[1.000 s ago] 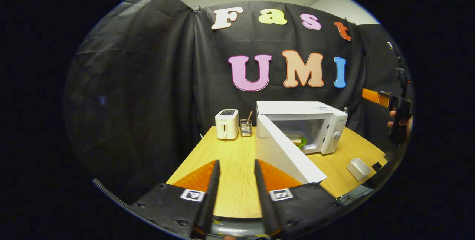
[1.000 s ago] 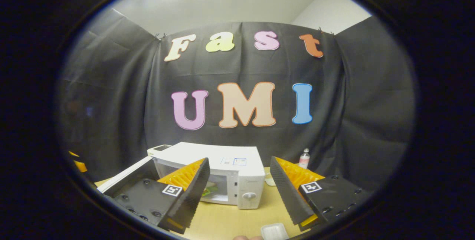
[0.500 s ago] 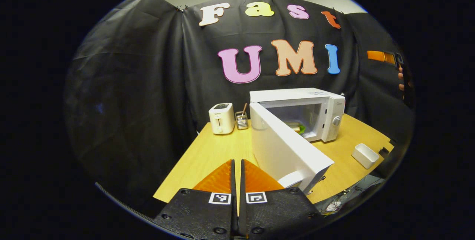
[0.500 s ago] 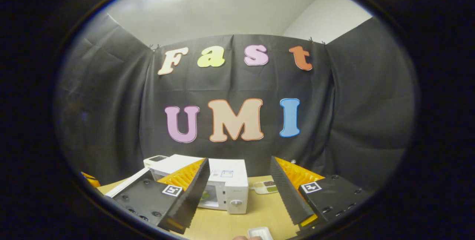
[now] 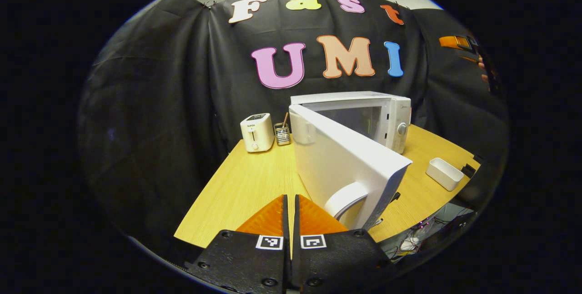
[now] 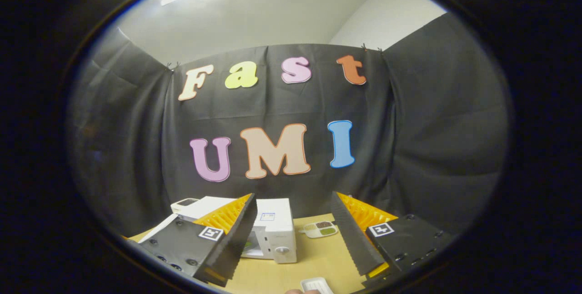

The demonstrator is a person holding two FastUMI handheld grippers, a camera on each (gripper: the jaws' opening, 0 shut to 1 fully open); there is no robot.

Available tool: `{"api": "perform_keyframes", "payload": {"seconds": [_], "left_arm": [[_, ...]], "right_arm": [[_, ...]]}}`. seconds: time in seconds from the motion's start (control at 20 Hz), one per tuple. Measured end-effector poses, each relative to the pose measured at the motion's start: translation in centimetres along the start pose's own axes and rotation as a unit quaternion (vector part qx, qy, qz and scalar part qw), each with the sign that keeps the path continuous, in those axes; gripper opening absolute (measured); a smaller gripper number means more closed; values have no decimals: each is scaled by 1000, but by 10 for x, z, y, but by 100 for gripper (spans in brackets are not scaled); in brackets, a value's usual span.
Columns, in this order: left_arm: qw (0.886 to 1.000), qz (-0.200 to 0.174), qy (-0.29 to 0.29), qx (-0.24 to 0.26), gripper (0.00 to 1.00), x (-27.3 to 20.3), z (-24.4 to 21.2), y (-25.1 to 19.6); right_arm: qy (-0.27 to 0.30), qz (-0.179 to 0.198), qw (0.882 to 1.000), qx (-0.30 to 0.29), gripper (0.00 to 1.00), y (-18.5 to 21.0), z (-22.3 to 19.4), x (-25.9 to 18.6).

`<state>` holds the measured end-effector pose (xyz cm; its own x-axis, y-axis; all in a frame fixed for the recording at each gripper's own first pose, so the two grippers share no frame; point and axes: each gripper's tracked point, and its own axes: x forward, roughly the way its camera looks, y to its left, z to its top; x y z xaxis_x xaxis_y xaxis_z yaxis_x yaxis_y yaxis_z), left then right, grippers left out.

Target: Open the microwave oven with the left hand, put the food in, and close the microwave oven.

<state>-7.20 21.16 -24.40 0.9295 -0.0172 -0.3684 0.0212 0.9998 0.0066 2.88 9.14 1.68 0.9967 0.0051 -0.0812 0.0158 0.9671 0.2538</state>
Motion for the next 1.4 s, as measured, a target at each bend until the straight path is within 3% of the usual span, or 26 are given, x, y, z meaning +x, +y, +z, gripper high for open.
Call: {"api": "perform_keyframes", "payload": {"seconds": [1.0, 1.05, 1.1, 1.4], "left_arm": [[998, -50, 14, 25, 0, 20, 5, -78], [998, -51, 14, 26, 0, 22, 6, -83], [998, -51, 15, 27, 0, 24, 8, -89], [998, -62, 11, 29, 0, 40, 22, -126]], "right_arm": [[-23, 10, 1000, -14, 91, -32, 32, 1], [-24, 12, 1000, -12, 99, -34, 34, 2], [-26, 15, 999, -10, 91, -35, 39, 4], [-20, 24, 999, -8, 91, -50, 45, 16]]}}
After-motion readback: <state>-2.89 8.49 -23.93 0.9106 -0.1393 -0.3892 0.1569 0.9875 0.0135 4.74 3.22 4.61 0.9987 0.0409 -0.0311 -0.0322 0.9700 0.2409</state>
